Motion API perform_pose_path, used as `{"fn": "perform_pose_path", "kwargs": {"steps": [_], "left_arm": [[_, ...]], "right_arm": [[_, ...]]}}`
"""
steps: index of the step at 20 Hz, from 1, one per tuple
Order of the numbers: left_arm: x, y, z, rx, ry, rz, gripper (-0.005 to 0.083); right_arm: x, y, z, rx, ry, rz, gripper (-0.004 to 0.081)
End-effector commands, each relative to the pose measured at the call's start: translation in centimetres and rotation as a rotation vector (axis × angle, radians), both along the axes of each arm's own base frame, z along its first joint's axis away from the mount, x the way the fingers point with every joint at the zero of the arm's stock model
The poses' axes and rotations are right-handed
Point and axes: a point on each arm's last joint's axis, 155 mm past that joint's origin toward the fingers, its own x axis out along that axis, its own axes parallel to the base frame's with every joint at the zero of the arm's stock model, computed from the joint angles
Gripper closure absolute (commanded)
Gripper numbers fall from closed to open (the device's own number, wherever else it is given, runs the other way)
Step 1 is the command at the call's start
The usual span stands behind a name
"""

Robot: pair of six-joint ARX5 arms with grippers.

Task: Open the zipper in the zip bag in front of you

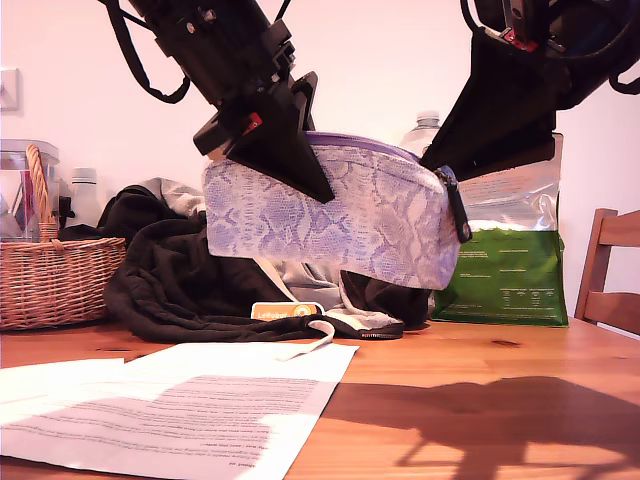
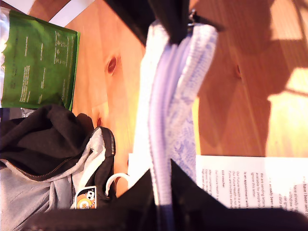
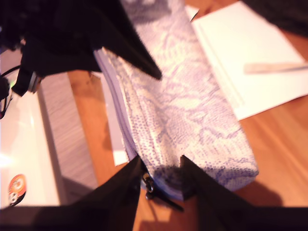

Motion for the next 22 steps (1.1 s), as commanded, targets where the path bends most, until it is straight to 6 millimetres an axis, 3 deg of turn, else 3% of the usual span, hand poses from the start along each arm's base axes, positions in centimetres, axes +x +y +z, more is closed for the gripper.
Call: {"fn": "perform_pose_path", "kwargs": {"steps": [1,14,17,22], "left_arm": [[0.0,-0.1,0.1,-0.008,-0.007,-0.004,0.0793],[0.0,2.0,-1.0,-0.027,0.122,0.005,0.0793],[-0.3,1.8,-0.8,-0.095,0.197,0.016,0.0793],[-1.0,1.2,-0.1,-0.192,0.297,0.012,0.0793]], "right_arm": [[0.0,0.0,-0.2,0.002,0.041,-0.023,0.0455],[-0.3,-0.7,0.1,0.001,0.115,-0.087,0.045],[-0.8,-0.8,-0.2,-0.009,0.139,-0.088,0.0505],[-0.9,-0.8,-0.2,-0.011,0.139,-0.081,0.0505]]}}
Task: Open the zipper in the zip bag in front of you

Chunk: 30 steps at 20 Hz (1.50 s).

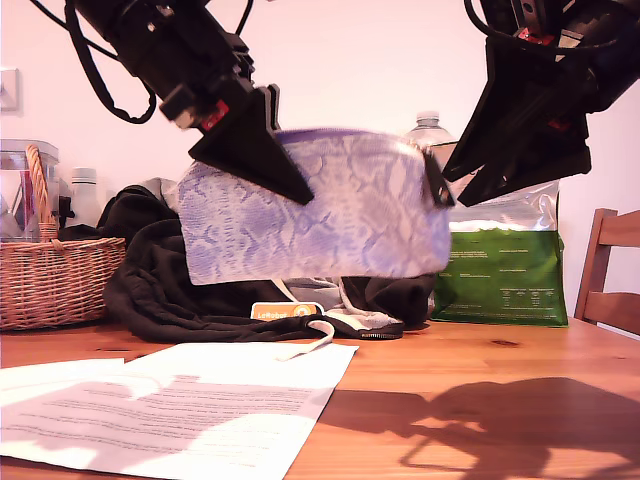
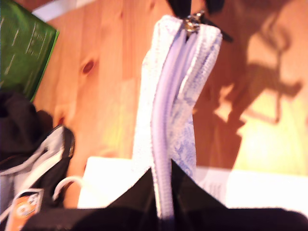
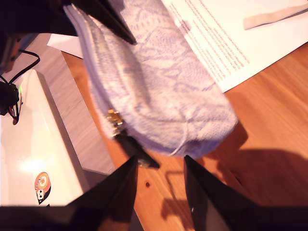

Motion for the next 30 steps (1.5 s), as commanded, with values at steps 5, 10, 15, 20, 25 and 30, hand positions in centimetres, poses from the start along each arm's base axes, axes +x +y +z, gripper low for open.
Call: {"fn": "perform_pose_path", "kwargs": {"steps": [5,10,15,20,25,30], "left_arm": [[0.0,-0.8,0.9,-0.063,0.005,-0.007,0.0793],[0.2,-1.0,1.2,-0.082,0.008,0.008,0.0793],[0.5,-0.8,1.2,-0.081,0.008,0.018,0.0793],[1.3,0.0,1.2,-0.083,0.016,0.051,0.0793],[1.3,0.1,1.2,-0.085,0.024,0.057,0.0793],[0.4,0.5,0.4,-0.075,0.117,0.093,0.0793]], "right_arm": [[0.1,0.7,1.0,0.024,-0.019,0.015,0.0403],[-0.5,2.3,1.8,0.073,-0.033,0.06,0.0401],[-1.3,2.8,1.7,0.074,-0.016,0.084,0.0401],[-2.3,2.4,1.2,0.054,0.043,0.082,0.0423],[-2.6,2.8,1.7,0.087,0.048,0.098,0.0423],[-1.1,1.1,-0.1,-0.048,-0.006,0.036,0.0417]]}}
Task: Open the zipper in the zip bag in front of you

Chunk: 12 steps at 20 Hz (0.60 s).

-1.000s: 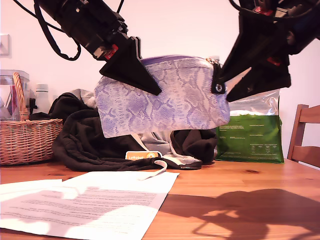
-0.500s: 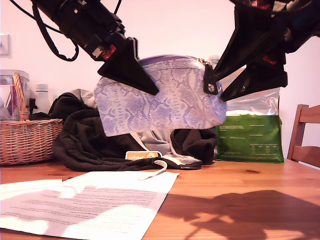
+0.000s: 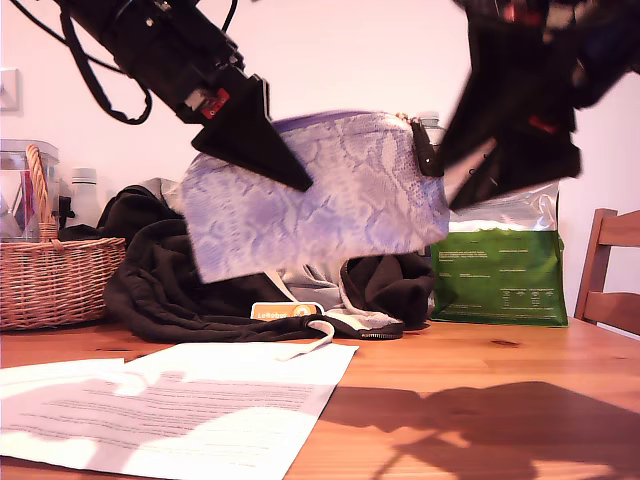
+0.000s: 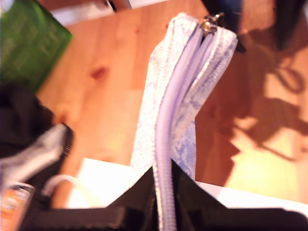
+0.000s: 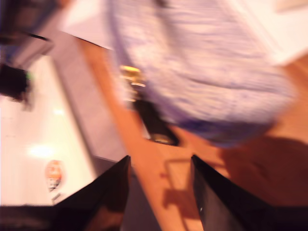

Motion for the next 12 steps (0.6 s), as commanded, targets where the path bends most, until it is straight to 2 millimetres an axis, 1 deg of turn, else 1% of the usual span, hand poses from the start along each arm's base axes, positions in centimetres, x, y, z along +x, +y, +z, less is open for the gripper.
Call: {"fn": "perform_pose_path", "kwargs": {"steps": [1,4,6,8,10,12], "left_arm": [[-0.4,0.3,-0.3,-0.003,0.047,0.023,0.0793],[-0.6,0.8,-0.6,-0.012,0.158,0.114,0.0793],[-0.7,1.3,-0.6,-0.011,0.218,0.163,0.0793],[-0.8,1.7,-0.2,-0.032,0.314,0.239,0.0793],[-0.5,1.9,0.5,-0.074,0.392,0.303,0.0793],[-0.4,1.9,1.4,-0.132,0.474,0.344,0.0793]], "right_arm": [[0.9,-0.2,0.6,-0.021,-0.064,-0.002,0.0418],[1.7,-0.6,0.8,-0.084,-0.156,-0.008,0.0419],[1.9,-0.5,1.4,-0.116,-0.236,0.007,0.0419],[3.0,-0.6,2.3,-0.158,-0.351,0.002,0.0419],[3.4,0.2,3.9,-0.165,-0.47,0.027,0.0419],[4.0,0.5,4.9,-0.196,-0.565,0.03,0.0419]]}}
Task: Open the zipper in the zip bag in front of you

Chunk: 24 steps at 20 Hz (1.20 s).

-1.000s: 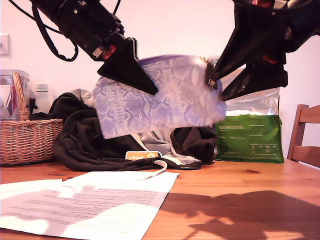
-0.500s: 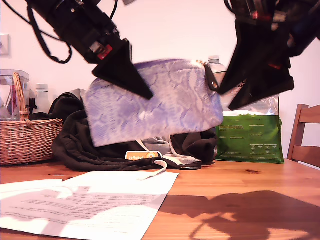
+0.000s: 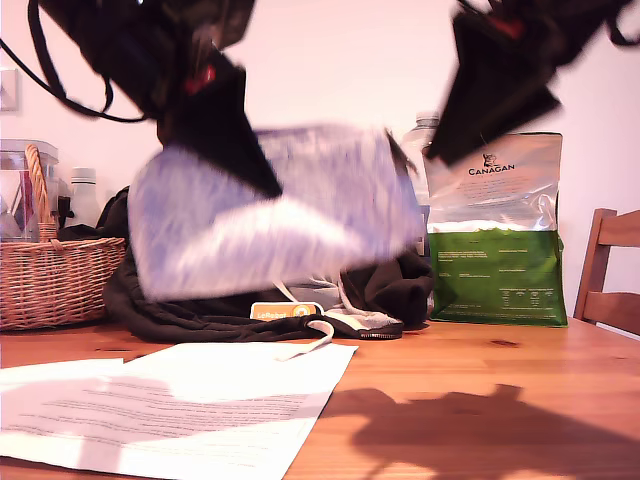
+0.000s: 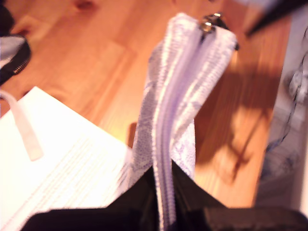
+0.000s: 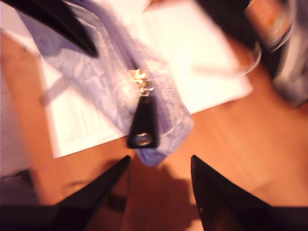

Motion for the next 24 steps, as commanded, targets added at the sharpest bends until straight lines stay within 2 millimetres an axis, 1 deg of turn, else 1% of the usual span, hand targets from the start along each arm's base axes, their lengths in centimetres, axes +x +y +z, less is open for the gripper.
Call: {"fn": "perform_pose_path", "kwargs": {"steps": [1,4,6,8,9,12,16,19,21,23,24], "left_arm": [[0.2,-0.3,1.4,-0.066,0.053,0.039,0.0793],[-0.1,-0.4,2.4,-0.119,0.134,0.063,0.0793],[-0.7,-0.5,2.7,-0.129,0.158,0.047,0.0793],[-0.9,-0.6,2.8,-0.137,0.167,0.038,0.0793],[-1.0,-0.7,2.9,-0.14,0.17,0.034,0.0793],[-1.3,-0.9,3.1,-0.156,0.179,0.017,0.0793],[-1.6,-1.1,3.3,-0.164,0.15,-0.028,0.0793],[-1.8,-1.2,3.5,-0.174,0.149,-0.043,0.0793],[-1.9,-1.2,3.6,-0.179,0.147,-0.053,0.0793],[-1.9,-1.2,3.6,-0.178,0.14,-0.061,0.0793],[-1.9,-1.2,3.6,-0.178,0.139,-0.062,0.0793]], "right_arm": [[0.4,0.7,1.2,-0.007,-0.067,0.013,0.0419],[1.5,0.6,1.8,-0.075,-0.175,-0.001,0.042],[2.6,0.8,3.0,-0.066,-0.244,-0.029,0.0419],[3.3,1.0,4.0,-0.06,-0.302,-0.035,0.0419],[3.4,1.4,4.3,-0.05,-0.314,-0.029,0.0419],[3.0,1.9,4.3,-0.052,-0.324,0.009,0.0421],[2.8,2.1,4.4,-0.058,-0.336,0.031,0.0467],[2.8,2.2,4.4,-0.06,-0.339,0.039,0.055],[2.5,2.5,4.4,-0.053,-0.338,0.064,0.0648],[2.3,2.8,4.4,-0.051,-0.343,0.09,0.0774],[2.3,2.8,4.4,-0.058,-0.351,0.102,0.0782]]}}
